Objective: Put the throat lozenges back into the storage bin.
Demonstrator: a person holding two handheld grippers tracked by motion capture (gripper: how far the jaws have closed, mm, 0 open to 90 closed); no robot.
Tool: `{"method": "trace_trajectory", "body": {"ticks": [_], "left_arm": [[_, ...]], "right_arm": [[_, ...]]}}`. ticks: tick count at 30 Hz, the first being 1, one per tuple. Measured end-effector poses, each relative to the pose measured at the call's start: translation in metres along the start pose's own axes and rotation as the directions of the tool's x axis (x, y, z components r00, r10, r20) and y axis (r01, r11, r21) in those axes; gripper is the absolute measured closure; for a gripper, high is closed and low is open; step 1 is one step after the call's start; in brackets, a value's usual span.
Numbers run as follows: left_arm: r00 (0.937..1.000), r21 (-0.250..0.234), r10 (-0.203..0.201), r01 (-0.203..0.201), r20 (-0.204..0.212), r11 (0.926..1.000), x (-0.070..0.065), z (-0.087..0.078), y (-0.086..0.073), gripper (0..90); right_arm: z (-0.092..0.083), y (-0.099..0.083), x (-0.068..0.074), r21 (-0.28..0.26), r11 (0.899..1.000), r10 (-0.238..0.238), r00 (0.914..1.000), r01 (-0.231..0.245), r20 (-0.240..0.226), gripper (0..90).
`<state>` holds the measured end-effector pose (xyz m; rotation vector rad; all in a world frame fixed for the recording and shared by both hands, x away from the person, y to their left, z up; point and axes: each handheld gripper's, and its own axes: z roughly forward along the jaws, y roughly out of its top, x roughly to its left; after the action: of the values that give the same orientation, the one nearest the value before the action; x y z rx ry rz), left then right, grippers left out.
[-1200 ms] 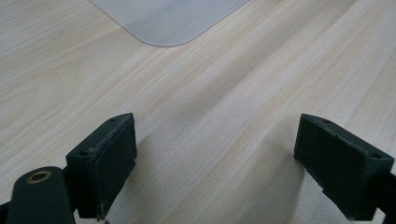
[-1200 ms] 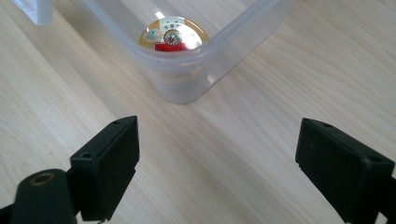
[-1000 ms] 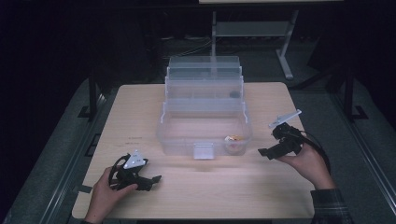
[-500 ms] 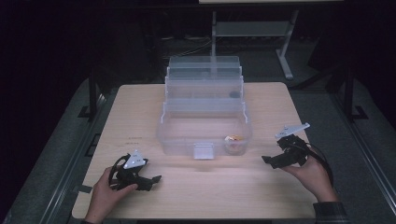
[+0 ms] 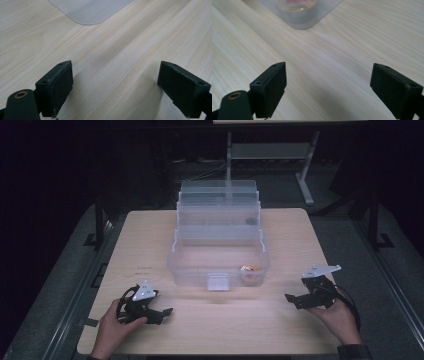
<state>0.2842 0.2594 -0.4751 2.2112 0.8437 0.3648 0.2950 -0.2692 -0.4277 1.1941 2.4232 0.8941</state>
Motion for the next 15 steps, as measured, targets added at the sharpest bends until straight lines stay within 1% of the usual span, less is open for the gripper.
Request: {"method": "trace_trajectory", "body": {"ticks": [4, 5, 8, 10, 13, 15], "left_arm": [[1.0, 0.002, 0.0, 0.0, 0.0, 1.0, 0.0, 0.0, 0.0, 12.1], [1.0, 0.002, 0.0, 0.0, 0.0, 1.0, 0.0, 0.0, 0.0, 12.2], [1.0, 0.002, 0.0, 0.0, 0.0, 1.0, 0.0, 0.0, 0.0, 12.1], [1.0, 0.002, 0.001, -0.001, 0.0, 1.0, 0.0, 0.0, 0.0, 12.1], [1.0, 0.003, 0.001, -0.001, 0.0, 1.0, 0.0, 0.0, 0.0, 12.1], [1.0, 0.003, 0.001, -0.001, 0.0, 1.0, 0.0, 0.0, 0.0, 12.1]], "right_arm": [[0.0, -0.01, 0.001, -0.01, 1.0, 0.01, 0.9999, -0.01, 0.008, 13.3], [0.0, -0.013, 0.001, -0.014, 1.0, 0.018, 0.9998, -0.018, 0.003, 13.3], [0.001, -0.017, 0.001, -0.015, 1.0, 0.021, 0.9998, -0.021, 0.002, 13.3], [0.003, -0.022, 0.002, -0.005, 1.0, 0.029, 0.9996, -0.029, -0.004, 13.3], [0.005, -0.031, 0.002, -0.014, 0.999, 0.044, 0.9989, -0.044, -0.019, 13.2], [0.004, -0.034, 0.002, -0.02, 0.998, 0.055, 0.9983, -0.055, -0.021, 13.2]]}}
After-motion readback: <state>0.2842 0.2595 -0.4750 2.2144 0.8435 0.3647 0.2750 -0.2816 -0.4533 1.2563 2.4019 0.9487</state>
